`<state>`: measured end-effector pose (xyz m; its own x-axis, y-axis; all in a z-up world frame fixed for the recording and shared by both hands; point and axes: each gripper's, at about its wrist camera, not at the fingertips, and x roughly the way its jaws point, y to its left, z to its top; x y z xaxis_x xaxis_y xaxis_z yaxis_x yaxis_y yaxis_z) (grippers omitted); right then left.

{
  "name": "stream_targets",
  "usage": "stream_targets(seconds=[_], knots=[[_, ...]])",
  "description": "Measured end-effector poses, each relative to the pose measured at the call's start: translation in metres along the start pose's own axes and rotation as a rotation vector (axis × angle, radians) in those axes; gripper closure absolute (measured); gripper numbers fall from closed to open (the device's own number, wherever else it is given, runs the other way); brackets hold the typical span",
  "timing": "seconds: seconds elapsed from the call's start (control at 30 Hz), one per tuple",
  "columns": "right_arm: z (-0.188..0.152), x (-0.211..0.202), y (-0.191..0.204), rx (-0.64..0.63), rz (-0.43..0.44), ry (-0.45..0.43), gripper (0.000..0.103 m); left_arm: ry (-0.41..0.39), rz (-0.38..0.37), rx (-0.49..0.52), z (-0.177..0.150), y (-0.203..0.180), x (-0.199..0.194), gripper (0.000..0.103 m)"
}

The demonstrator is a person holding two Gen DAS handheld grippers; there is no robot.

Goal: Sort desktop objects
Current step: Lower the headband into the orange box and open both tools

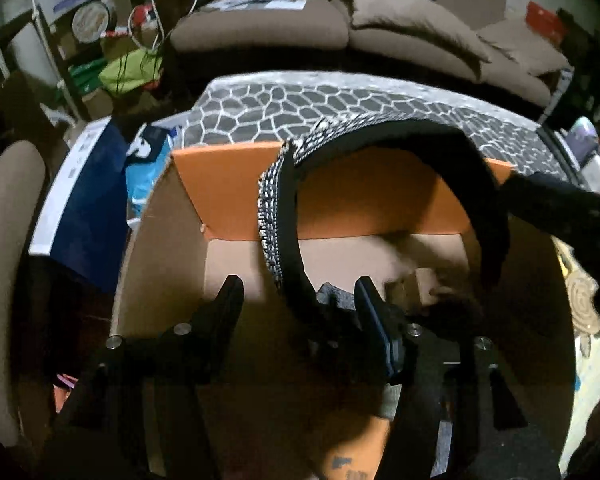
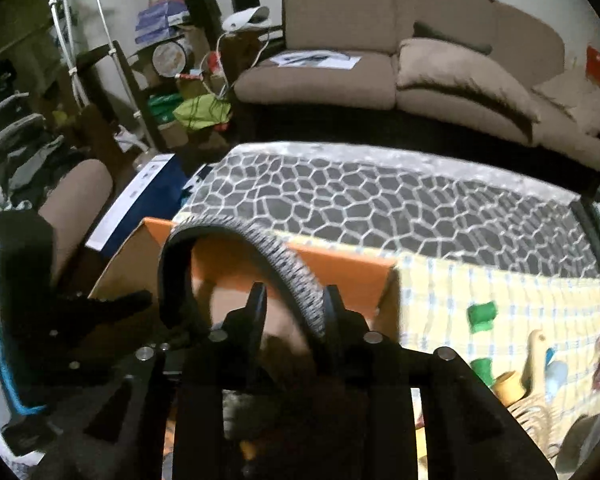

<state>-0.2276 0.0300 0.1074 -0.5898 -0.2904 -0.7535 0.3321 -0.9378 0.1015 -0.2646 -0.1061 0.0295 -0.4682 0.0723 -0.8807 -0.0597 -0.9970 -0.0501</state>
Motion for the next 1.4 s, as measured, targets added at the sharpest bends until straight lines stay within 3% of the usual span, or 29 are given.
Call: stream_targets(seconds=[0.07, 0.1, 0.2, 0.3, 0.43, 0.57, 0.67, 0.7, 0.8, 0.93, 1.13, 1.4], knots=[[0.001, 0.004, 0.000, -0.026, -0.037, -0.002, 0.067, 0.023, -0.011, -0.009, 0.000, 0.001, 0.006, 0.065], [0.001, 0.008, 0.002, -0.041, -0.053, 0.009, 0.066, 0.042, -0.022, -0.008, -0.001, 0.002, 0.011, 0.082], [-0.004, 0.024, 0.006, -0.086, -0.075, 0.054, 0.066, 0.055, -0.021, 0.014, -0.007, 0.001, 0.014, 0.085], [-0.008, 0.037, 0.009, -0.132, -0.084, 0.104, 0.083, 0.063, -0.036, 0.022, -0.012, 0.001, 0.009, 0.085], [-0.011, 0.035, 0.013, -0.144, -0.070, 0.107, 0.087, 0.103, -0.071, 0.016, -0.019, 0.004, -0.002, 0.083], [-0.012, 0.040, 0.008, -0.089, 0.007, 0.178, 0.087, 0.146, -0.095, 0.015, -0.028, 0.005, -0.013, 0.081], [-0.013, 0.049, 0.004, -0.064, 0.016, 0.234, 0.087, 0.174, -0.104, 0.025, -0.032, 0.005, -0.018, 0.078], [-0.014, 0.052, 0.004, -0.063, 0.003, 0.247, 0.080, 0.179, -0.106, 0.016, -0.032, 0.007, -0.019, 0.077], [-0.013, 0.052, 0.007, -0.072, -0.012, 0.245, 0.073, 0.151, -0.051, 0.021, -0.032, 0.007, -0.026, 0.055], [-0.011, 0.040, 0.014, -0.108, -0.031, 0.209, 0.057, 0.108, -0.041, 0.059, -0.031, -0.002, -0.042, 0.039], [-0.009, 0.017, 0.015, -0.118, -0.033, 0.175, 0.055, 0.061, -0.027, 0.104, -0.035, -0.012, -0.069, 0.039], [-0.023, -0.014, 0.023, -0.125, -0.037, 0.177, 0.047, 0.031, -0.018, 0.087, -0.047, -0.005, -0.105, 0.039]])
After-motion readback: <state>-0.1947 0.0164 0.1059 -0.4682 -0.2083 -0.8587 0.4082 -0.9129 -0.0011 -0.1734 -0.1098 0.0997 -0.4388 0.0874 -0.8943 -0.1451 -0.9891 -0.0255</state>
